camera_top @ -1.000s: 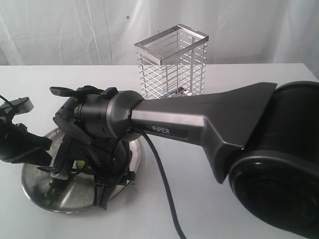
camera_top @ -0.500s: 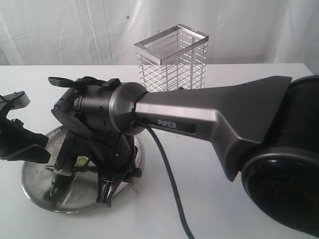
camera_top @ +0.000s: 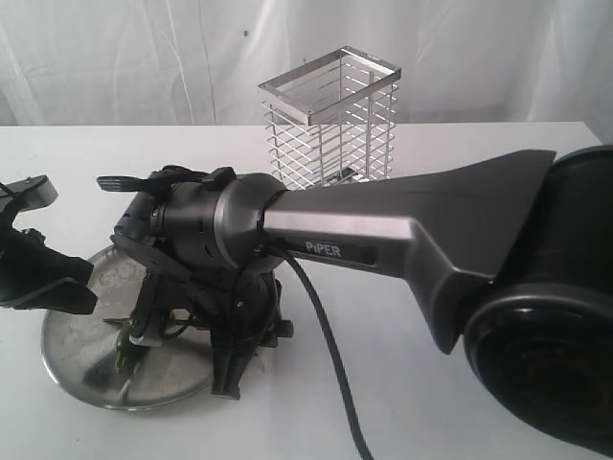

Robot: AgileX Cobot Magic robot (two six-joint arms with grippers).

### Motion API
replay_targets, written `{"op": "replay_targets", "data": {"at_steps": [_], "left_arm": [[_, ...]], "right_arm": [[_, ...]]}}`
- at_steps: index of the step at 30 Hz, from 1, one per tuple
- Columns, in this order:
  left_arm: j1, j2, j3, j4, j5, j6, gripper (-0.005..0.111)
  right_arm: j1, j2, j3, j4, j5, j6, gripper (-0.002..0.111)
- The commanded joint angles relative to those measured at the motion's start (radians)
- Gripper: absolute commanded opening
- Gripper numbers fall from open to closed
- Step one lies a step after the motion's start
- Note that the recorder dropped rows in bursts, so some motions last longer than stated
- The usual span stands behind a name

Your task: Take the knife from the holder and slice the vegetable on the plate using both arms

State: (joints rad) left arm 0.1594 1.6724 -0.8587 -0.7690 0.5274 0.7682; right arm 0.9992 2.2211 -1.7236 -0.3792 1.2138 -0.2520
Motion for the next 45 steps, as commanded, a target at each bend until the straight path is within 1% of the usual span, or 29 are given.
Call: {"op": "replay_targets", "data": {"at_steps": [1, 7, 13, 19, 24, 30, 45], "left_arm": [[-0.005, -0.009, 0.009, -0.014, 0.018, -0.009, 0.000], [-0.005, -0.009, 0.009, -0.021, 0.012, -0.009, 0.000], [-0.005, -0.009, 0.009, -0.024, 0.014, -0.009, 0.000], [-0.005, -0.009, 0.009, -0.024, 0.022, -0.009, 0.000], [-0.005, -0.009, 0.009, -0.024, 0.022, -0.007, 0.000], [-0.005, -0.009, 0.009, -0.028, 0.014, -0.007, 0.000], [-0.005, -0.009, 0.009, -0.032, 0.016, -0.007, 0.000]], "right_arm": [[-0.005, -0.009, 0.035, -0.048, 0.007, 0.005, 0.000], [-0.018, -0.026, 0.119, -0.071, 0.007, 0.005, 0.000], [-0.025, -0.080, 0.131, -0.123, 0.007, 0.011, 0.000], [-0.033, -0.093, 0.140, -0.114, 0.007, 0.011, 0.000], [-0.042, -0.093, 0.206, -0.134, 0.007, 0.011, 0.000], [-0.062, -0.120, 0.280, -0.199, 0.007, 0.013, 0.000], [-0.069, -0.146, 0.301, -0.197, 0.007, 0.016, 0.000]]}}
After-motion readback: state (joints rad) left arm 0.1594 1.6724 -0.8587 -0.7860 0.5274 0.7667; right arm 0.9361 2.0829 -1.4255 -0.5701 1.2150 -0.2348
